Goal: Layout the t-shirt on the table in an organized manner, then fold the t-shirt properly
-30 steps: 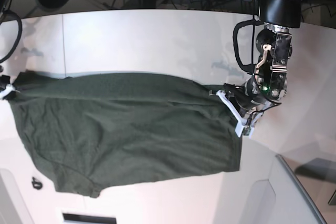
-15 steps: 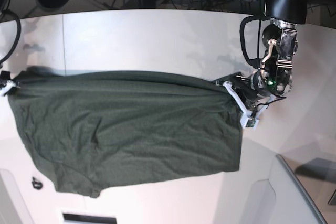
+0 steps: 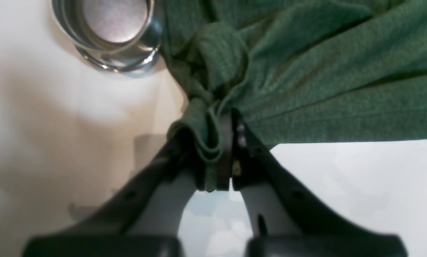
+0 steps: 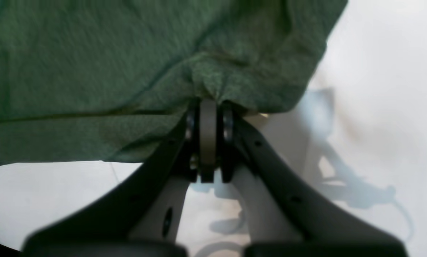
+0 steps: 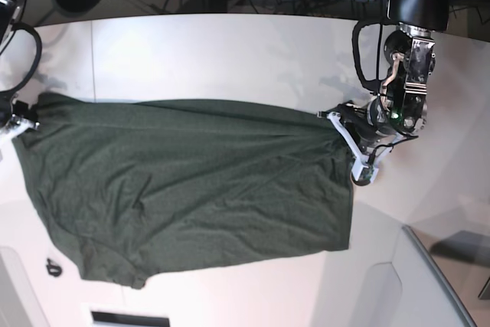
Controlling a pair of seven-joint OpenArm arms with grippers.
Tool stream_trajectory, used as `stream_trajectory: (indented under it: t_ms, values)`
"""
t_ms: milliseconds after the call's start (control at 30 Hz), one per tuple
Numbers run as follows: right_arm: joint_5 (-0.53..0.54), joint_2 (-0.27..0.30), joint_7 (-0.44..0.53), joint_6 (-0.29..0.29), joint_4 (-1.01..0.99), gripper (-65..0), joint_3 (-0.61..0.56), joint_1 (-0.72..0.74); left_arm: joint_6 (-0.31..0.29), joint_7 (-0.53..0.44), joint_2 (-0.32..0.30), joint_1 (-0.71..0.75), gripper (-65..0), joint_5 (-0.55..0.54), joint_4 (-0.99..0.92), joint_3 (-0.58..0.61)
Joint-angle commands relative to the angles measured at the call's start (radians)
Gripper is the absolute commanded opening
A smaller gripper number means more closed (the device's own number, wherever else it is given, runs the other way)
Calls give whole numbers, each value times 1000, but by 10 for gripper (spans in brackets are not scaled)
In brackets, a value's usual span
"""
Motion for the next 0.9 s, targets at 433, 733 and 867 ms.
stream_trajectory:
  t_ms: [433, 733, 867]
  values:
    - [-110, 20, 18, 4, 8, -237, -1, 217, 6, -11, -11, -60, -431, 2, 29, -16]
    - [-204, -28, -62, 9, 385, -234, 68, -93, 6, -11, 23, -69, -327, -4, 205, -114]
    - [-204, -31, -1, 9, 506, -233, -41, -302, 6, -13, 79, -126, -327, 2, 131, -51]
